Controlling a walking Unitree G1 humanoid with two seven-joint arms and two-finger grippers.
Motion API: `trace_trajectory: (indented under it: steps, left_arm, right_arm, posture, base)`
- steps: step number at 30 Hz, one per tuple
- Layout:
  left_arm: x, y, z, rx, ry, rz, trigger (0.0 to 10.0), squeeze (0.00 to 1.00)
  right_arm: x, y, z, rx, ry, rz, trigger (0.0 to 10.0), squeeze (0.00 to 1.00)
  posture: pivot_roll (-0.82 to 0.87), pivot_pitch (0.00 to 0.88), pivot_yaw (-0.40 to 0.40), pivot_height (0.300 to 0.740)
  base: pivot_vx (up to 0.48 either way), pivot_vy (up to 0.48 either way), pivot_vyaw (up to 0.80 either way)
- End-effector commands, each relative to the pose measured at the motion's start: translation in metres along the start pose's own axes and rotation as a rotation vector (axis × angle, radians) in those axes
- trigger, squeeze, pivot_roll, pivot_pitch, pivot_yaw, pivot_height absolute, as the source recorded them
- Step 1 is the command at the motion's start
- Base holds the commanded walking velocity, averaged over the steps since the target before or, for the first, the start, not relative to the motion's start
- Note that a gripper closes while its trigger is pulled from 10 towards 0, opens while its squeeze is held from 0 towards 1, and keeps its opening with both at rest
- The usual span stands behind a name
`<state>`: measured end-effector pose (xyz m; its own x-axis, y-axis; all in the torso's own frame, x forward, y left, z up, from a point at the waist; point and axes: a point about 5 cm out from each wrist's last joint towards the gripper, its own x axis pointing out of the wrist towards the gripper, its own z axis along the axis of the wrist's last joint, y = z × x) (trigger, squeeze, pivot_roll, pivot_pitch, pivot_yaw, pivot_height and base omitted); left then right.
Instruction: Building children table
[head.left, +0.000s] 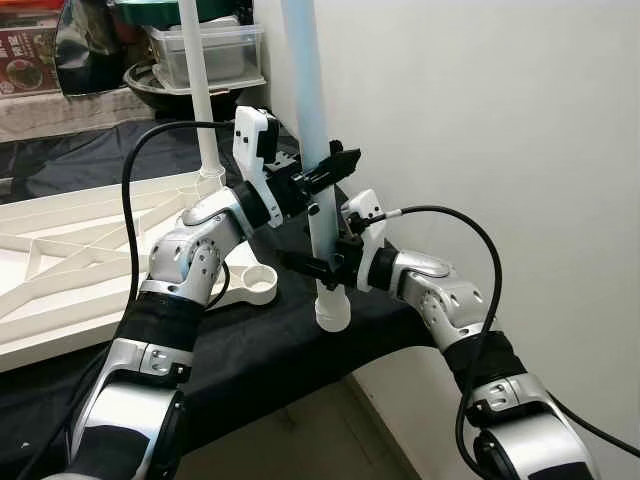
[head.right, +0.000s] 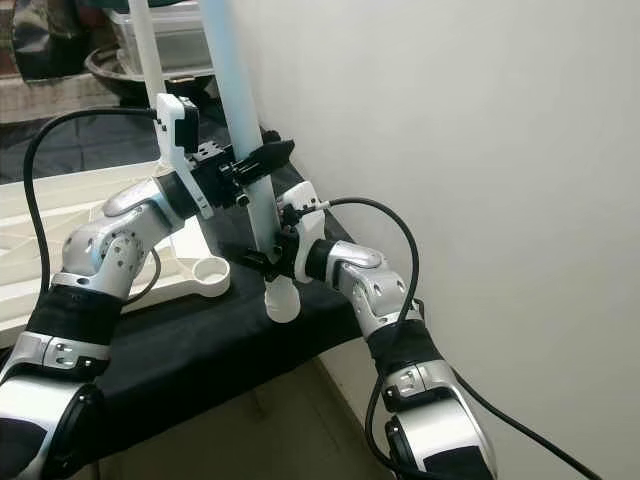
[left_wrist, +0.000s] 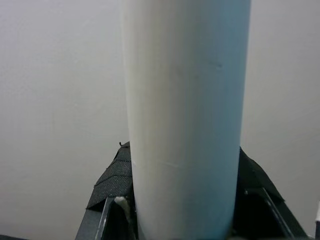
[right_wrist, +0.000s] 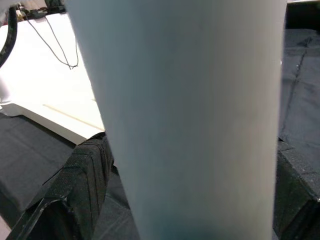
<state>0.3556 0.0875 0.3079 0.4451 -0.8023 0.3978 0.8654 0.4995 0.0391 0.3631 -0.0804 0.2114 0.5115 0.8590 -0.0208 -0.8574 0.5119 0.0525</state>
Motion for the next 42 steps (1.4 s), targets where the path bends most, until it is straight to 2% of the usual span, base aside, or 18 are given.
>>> trace_trajectory:
  steps: [1,18,19,30,39,40,42]
  left_arm:
    - [0.005,-0.003,0.004,0.007,-0.028,-0.025,10.0,0.0]
    - [0.01,-0.013,-0.003,-0.014,-0.034,-0.048,10.0,0.0]
    - [0.01,-0.013,-0.002,-0.012,-0.034,-0.049,10.0,0.0]
    - [0.01,-0.013,-0.003,-0.012,-0.036,-0.05,10.0,0.0]
    - [0.009,-0.013,-0.008,-0.044,-0.006,-0.023,10.0,0.0]
    - [0.009,-0.013,-0.009,-0.047,-0.001,-0.024,10.0,1.0]
    - [0.008,-0.015,-0.009,-0.058,-0.003,-0.038,10.0,1.0]
  right_arm:
    - [0.006,0.003,0.0,-0.016,0.01,0.006,10.0,0.0]
    - [0.013,-0.002,0.008,-0.019,-0.007,-0.026,10.0,0.0]
    - [0.013,-0.002,0.008,-0.02,-0.008,-0.024,0.0,0.0]
    - [0.014,-0.001,0.006,-0.012,-0.017,-0.022,0.0,0.0]
    - [0.015,0.0,0.007,-0.004,-0.024,-0.02,0.0,0.0]
    - [0.015,0.0,0.007,-0.004,-0.023,-0.022,0.0,0.0]
    - [0.015,-0.001,0.006,-0.005,-0.023,-0.023,0.0,0.0]
  posture:
    - [0.08,0.084,-0.054,0.74]
    - [0.08,0.079,-0.054,0.74]
    - [0.08,0.079,-0.053,0.74]
    - [0.08,0.066,-0.051,0.74]
    - [0.08,0.057,-0.054,0.74]
    - [0.08,0.057,-0.054,0.74]
    - [0.08,0.058,-0.053,0.74]
  base:
    - [0.0,0.0,0.0]
    - [0.0,0.0,0.0]
    - [0.0,0.0,0.0]
    - [0.0,0.0,0.0]
    - [0.0,0.0,0.0]
    - [0.0,0.0,0.0]
    - [0.0,0.0,0.0]
